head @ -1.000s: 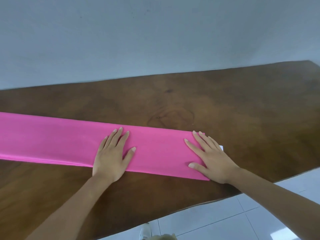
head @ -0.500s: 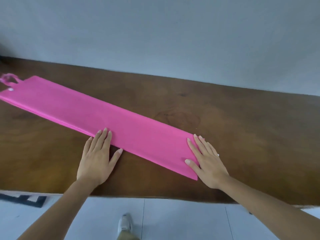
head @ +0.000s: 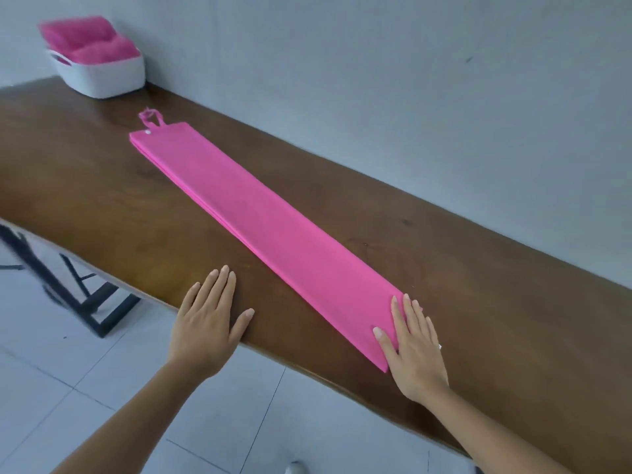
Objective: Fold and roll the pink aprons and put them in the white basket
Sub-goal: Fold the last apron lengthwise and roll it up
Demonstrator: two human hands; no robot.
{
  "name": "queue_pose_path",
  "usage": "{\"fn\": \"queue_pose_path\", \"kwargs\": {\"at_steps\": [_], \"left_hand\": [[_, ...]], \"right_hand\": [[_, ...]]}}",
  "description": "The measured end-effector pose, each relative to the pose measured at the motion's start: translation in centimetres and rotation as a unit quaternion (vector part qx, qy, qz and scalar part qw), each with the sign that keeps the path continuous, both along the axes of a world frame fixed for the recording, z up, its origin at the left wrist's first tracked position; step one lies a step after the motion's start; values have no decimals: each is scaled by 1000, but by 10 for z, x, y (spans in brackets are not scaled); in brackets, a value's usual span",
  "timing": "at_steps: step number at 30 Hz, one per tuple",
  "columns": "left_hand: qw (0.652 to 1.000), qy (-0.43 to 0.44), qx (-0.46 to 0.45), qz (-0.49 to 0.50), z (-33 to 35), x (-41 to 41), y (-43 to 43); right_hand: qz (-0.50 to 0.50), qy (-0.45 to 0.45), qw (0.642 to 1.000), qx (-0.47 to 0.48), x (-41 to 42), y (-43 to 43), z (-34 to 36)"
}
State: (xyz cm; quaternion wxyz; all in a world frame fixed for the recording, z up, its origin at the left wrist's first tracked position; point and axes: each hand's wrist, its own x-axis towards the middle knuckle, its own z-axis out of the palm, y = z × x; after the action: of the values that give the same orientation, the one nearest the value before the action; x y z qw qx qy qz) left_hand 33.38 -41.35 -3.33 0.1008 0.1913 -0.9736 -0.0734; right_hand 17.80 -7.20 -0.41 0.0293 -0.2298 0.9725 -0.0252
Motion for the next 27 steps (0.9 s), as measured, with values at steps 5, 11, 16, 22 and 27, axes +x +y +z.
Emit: {"fn": "queue_pose_path", "kwargs": {"at_steps": [5,11,16,22,27], "left_hand": [[999,6,30,41,0,15,15],[991,5,62,121,-2,19,50],[979,0,91,184,-4,19,82],[960,-69,108,250,21,8,119],[966,-41,103,235,39,-7,179]], "right_hand": [[8,1,1000,-13,0,-2,2],[19,16,999,-21,-2,2,-4],[39,12,998,-37,-4,5,-5],[74,-17,996,-56,-7,11,-6],[171,-26,983,-59,-27,31,0]]}}
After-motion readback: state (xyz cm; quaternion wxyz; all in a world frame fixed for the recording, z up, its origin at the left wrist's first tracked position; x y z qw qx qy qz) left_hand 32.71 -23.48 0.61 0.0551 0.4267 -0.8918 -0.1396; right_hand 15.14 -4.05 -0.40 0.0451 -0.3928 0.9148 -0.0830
